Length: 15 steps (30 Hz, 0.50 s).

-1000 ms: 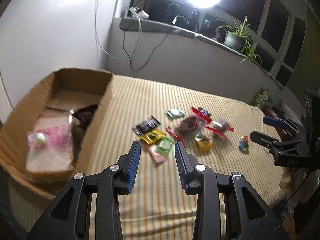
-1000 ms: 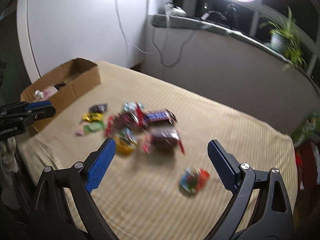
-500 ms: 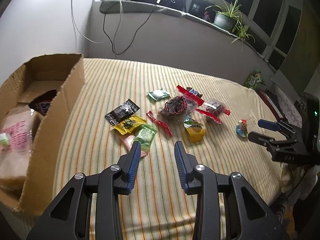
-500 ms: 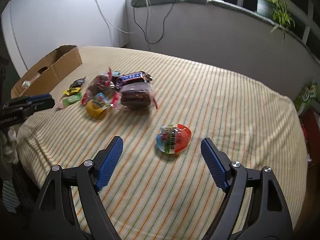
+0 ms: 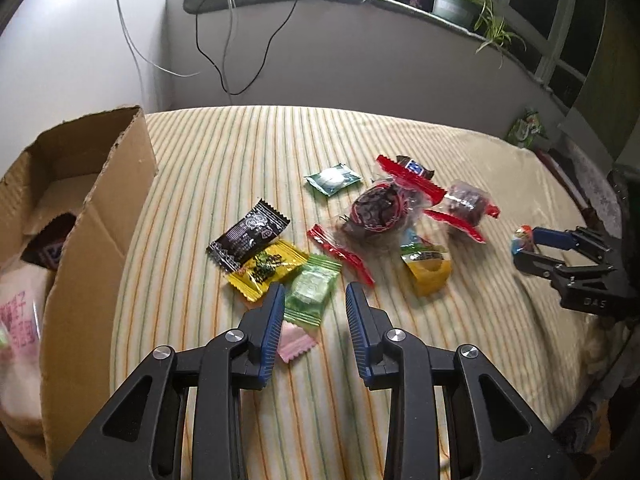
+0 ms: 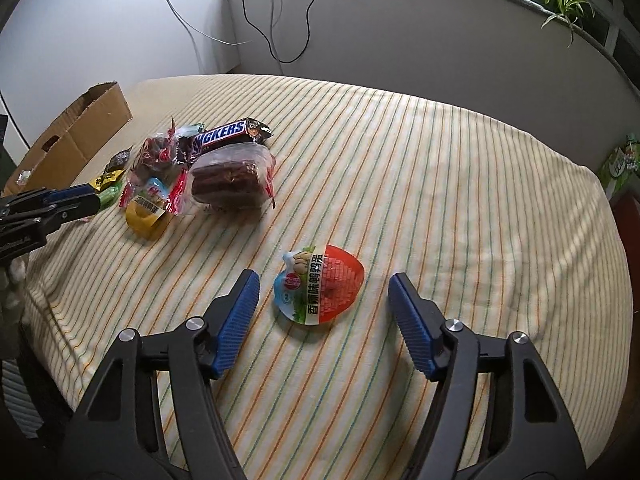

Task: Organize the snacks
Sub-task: 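Grasp the round candy egg with the right tool while the left tool grasps a green candy packet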

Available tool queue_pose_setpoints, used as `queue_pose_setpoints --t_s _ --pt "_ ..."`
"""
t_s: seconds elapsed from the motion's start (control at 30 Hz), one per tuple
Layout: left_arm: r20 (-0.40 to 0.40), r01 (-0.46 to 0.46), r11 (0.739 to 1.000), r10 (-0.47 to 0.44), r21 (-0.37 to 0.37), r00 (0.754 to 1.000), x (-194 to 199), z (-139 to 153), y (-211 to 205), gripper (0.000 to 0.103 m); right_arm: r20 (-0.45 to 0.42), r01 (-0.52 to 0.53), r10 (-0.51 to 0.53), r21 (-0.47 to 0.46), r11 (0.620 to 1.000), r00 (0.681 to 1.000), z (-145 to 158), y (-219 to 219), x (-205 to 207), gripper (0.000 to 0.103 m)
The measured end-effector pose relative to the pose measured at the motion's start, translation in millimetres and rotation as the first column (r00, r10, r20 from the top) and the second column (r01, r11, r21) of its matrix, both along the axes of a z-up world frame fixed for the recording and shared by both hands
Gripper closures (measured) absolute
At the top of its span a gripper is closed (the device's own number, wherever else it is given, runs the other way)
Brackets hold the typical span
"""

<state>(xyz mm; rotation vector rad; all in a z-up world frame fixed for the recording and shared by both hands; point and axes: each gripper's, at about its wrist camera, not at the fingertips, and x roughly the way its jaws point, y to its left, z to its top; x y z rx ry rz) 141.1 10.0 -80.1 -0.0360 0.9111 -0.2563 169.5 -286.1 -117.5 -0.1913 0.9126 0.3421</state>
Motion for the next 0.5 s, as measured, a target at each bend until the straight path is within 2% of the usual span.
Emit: queue_pose_setpoints --t_s 0.23,0.3,0.5 --pt "-0.009 0.047 0.998 -0.047 0.046 0.999 3 -6 -13 0.073 -0.003 -0.016 0.016 -0.019 1.0 1.0 -1 7 6 0.034" --pt "-0.009 0.062 0.997 -0.062 0.053 0.998 1 -6 -18 0.073 -0.002 -0.022 0.022 -0.03 0.999 1.0 -3 10 6 0.04" --pt "-0.009 0.021 0.999 -0.021 0.05 1.0 9 -9 -18 0.073 -0.001 -0.02 0.02 -0.028 0.999 1.0 -4 10 8 0.041"
